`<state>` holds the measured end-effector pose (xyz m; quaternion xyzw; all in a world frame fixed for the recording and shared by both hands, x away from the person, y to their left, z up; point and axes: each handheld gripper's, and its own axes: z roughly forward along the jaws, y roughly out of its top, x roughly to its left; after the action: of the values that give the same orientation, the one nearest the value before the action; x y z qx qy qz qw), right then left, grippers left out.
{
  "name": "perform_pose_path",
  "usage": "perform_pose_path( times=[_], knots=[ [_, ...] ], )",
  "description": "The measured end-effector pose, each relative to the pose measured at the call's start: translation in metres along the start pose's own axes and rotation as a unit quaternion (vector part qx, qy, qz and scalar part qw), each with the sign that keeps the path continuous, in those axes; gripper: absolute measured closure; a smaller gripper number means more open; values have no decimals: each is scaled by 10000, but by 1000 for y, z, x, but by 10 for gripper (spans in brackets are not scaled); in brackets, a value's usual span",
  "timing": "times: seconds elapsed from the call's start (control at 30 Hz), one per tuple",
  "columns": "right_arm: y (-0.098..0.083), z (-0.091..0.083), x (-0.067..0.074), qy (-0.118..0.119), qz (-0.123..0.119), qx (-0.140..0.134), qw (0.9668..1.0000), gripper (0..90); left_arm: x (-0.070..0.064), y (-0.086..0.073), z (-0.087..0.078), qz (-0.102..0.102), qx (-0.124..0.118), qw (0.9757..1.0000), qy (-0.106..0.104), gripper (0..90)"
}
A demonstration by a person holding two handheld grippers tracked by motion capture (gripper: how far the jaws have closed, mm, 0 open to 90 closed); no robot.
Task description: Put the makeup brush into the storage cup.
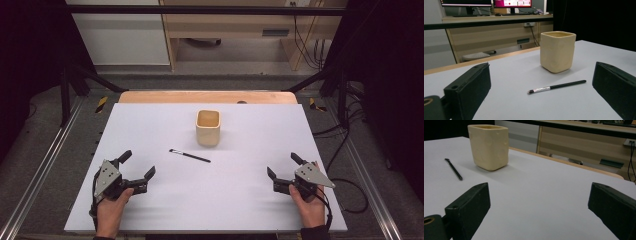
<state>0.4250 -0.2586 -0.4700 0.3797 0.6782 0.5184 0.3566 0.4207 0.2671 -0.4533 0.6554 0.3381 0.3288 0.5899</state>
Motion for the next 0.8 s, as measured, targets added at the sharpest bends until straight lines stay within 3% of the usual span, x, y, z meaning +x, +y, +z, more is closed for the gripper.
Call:
perform_pose_path(
  times=[0.13,0.4,0.6,0.8],
  knots=[
    [-2,0,-2,6,56,18,10000,43,-1,-1,0,15,30,10000,8,16],
    [1,-2,2,-24,-72,-76,9999,43,2,-1,-1,-33,11,9999,139,17],
    [5,-3,3,12,22,26,10000,41,2,-3,-1,7,69,9998,182,18],
    [16,-4,7,4,-118,236,9997,38,4,-4,-3,32,69,9997,216,20]
  ],
)
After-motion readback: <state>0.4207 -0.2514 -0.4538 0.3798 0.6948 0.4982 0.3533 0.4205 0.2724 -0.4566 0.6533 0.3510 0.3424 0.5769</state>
